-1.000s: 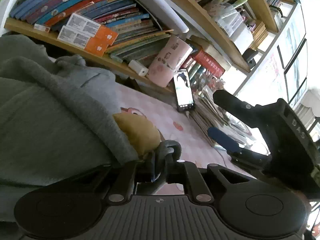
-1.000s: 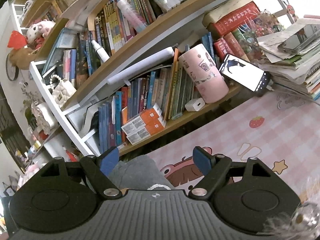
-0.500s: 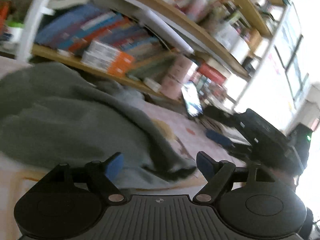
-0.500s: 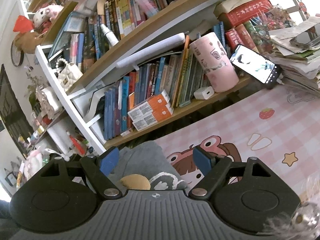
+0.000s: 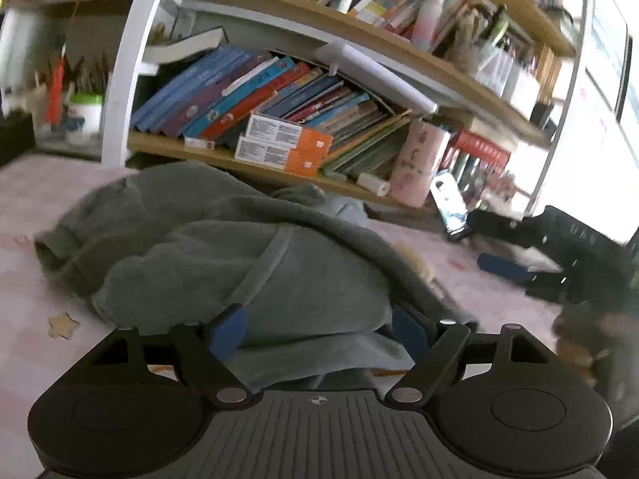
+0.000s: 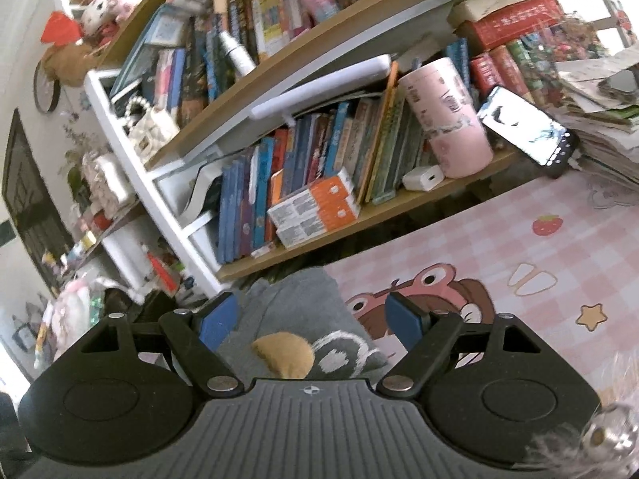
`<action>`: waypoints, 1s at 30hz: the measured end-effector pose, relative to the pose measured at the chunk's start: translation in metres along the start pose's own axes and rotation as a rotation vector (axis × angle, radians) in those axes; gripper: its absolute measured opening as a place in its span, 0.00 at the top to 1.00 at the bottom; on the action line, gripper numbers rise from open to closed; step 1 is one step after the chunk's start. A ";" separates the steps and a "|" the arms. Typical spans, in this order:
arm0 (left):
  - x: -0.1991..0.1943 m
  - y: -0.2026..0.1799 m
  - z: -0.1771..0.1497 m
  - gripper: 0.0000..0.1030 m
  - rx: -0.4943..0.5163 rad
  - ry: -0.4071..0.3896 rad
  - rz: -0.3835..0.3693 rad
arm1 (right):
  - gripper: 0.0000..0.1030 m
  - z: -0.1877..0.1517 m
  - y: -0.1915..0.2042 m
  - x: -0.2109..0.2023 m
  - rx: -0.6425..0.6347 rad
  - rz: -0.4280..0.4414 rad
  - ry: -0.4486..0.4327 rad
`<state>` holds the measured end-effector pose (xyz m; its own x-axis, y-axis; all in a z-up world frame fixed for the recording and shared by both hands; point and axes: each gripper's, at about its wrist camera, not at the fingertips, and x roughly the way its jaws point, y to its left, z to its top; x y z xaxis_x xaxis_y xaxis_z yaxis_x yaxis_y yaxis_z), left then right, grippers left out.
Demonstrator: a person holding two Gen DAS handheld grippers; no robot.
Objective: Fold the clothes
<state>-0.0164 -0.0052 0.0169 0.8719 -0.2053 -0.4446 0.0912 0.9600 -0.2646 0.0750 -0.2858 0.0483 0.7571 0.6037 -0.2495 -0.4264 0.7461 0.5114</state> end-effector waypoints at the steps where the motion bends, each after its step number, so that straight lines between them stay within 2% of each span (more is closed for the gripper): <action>1: 0.000 -0.002 -0.001 0.20 0.022 0.002 0.020 | 0.22 -0.001 0.002 0.002 -0.011 0.006 0.014; 5: -0.002 0.000 -0.002 0.20 0.065 -0.002 0.092 | 0.22 -0.010 0.012 0.013 -0.074 0.026 0.087; 10: -0.016 0.024 0.004 0.20 -0.019 -0.043 0.106 | 0.25 -0.025 0.028 0.024 -0.190 0.033 0.157; 12: -0.021 0.035 0.007 0.20 -0.065 -0.051 0.114 | 0.34 -0.031 0.032 0.028 -0.223 0.034 0.181; 14: -0.025 0.049 0.009 0.20 -0.140 -0.052 0.103 | 0.45 -0.035 0.035 0.031 -0.245 0.033 0.202; 20: -0.028 0.097 0.010 0.20 -0.418 -0.064 0.057 | 0.50 -0.038 0.038 0.031 -0.271 0.043 0.197; 23: -0.022 0.120 0.007 0.20 -0.547 -0.049 0.062 | 0.63 -0.038 0.039 0.031 -0.281 0.047 0.201; 27: -0.008 0.148 -0.001 0.23 -0.722 0.009 0.064 | 0.71 -0.038 0.039 0.030 -0.290 0.040 0.189; 30: -0.002 0.163 -0.004 0.25 -0.816 -0.023 0.064 | 0.76 -0.035 0.035 0.028 -0.267 0.035 0.175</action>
<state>-0.0054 0.1507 -0.0281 0.8738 -0.1423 -0.4651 -0.3306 0.5275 -0.7826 0.0639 -0.2328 0.0309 0.6529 0.6523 -0.3851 -0.5833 0.7573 0.2938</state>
